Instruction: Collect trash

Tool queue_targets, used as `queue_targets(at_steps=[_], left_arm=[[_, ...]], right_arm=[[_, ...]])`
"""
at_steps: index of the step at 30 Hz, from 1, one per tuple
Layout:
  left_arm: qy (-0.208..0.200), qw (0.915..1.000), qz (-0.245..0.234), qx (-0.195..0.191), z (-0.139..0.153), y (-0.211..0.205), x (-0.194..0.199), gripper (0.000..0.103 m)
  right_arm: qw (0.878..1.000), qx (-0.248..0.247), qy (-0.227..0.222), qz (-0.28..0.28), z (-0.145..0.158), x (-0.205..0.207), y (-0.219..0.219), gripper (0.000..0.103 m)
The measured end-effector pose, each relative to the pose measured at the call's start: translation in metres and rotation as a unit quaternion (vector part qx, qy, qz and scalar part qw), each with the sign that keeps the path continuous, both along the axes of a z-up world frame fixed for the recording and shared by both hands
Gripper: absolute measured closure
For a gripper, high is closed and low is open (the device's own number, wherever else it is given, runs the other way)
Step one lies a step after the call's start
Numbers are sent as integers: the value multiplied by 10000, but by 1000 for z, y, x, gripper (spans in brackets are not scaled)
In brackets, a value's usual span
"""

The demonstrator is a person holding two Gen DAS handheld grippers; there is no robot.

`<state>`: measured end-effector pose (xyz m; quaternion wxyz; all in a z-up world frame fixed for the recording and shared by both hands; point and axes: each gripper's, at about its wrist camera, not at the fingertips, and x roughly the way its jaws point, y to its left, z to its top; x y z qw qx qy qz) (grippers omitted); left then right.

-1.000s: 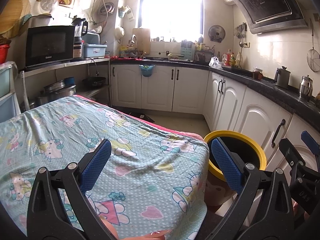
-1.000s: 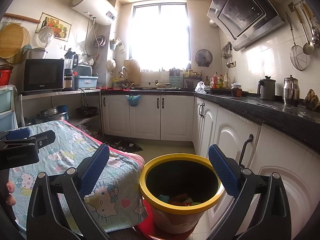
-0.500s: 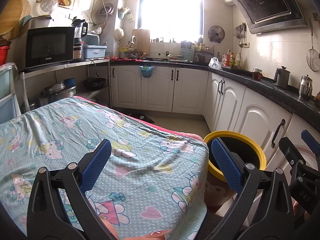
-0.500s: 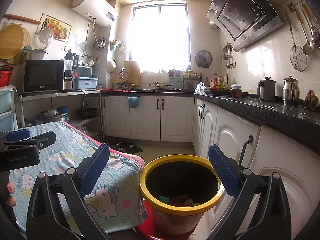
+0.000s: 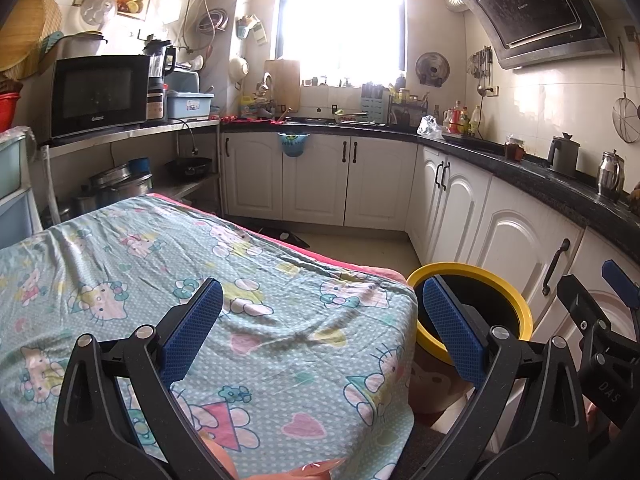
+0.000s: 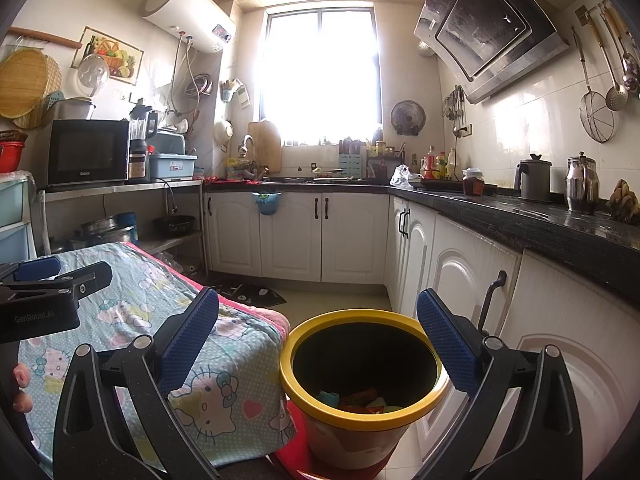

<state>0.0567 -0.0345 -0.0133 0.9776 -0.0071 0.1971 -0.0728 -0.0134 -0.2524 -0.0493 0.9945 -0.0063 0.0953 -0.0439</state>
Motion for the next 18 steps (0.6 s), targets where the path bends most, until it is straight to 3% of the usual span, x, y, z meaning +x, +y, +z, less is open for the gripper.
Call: queue_targets(at_steps=[18], left_arm=[[12, 10000, 9, 9, 0, 0, 0, 11]], right_arm=[[10000, 7, 3, 2, -1, 0, 0, 6]])
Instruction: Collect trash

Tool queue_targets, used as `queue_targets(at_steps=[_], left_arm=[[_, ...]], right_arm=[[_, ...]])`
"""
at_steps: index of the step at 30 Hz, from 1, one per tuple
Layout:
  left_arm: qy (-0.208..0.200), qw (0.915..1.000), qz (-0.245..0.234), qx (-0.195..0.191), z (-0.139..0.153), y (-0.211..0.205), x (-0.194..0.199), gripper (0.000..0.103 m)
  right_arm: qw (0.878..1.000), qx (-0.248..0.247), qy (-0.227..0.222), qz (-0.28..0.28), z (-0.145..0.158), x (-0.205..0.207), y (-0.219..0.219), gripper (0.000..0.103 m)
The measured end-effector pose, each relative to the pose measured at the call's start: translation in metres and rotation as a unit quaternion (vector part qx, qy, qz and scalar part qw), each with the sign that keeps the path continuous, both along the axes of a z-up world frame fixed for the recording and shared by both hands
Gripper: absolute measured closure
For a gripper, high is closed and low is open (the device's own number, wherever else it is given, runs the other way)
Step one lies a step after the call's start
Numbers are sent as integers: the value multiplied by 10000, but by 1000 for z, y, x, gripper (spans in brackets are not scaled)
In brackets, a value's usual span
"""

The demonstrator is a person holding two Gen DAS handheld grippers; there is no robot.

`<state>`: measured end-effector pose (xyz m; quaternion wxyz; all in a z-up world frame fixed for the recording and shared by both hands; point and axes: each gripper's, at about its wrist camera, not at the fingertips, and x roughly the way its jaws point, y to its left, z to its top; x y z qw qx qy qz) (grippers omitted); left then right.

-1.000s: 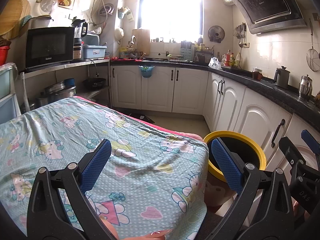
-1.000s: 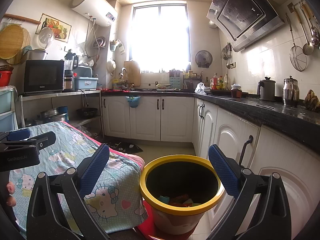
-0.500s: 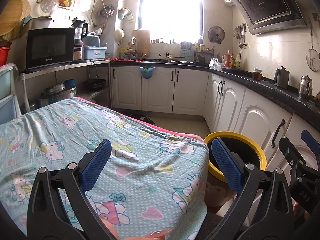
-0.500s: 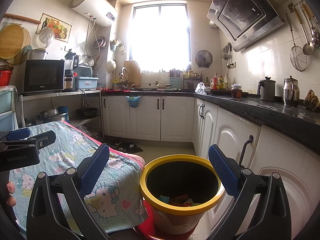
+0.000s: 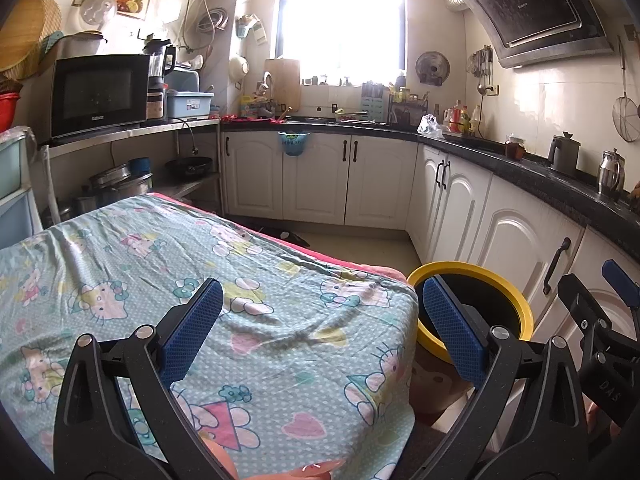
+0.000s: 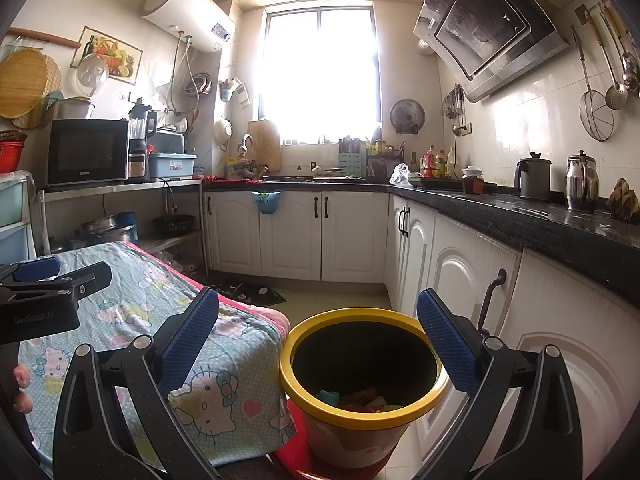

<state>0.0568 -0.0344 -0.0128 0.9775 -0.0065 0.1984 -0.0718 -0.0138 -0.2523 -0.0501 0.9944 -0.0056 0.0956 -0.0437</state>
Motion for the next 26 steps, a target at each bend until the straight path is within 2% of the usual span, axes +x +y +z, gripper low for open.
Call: queue_targets(at_steps=[13, 17, 20, 22, 24, 25, 26], left_arm=[[180, 9998, 56, -62, 1, 3, 2, 11], [454, 9982, 241, -313, 2, 28, 2, 11], [652, 9939, 803, -379, 4, 71, -4, 11], [767, 9866, 1392, -372, 4, 112, -13, 11], [895, 9721, 2139, -362, -1, 160, -27, 11], [1020, 9582, 2655, -320, -6, 189, -36, 11], [1186, 9407, 3169, -241, -12, 218, -47, 11]], right_arm=[[9997, 6, 148, 196, 8, 9, 12, 6], [9977, -83, 271, 622, 17, 26, 34, 6], [9908, -108, 473, 1265, 24, 43, 69, 6], [9815, -113, 625, 1807, 26, 54, 101, 6], [9626, -151, 881, 2559, 25, 64, 151, 6], [9459, -214, 1115, 3038, 23, 70, 187, 6], [9344, -234, 1247, 3328, 21, 73, 208, 6]])
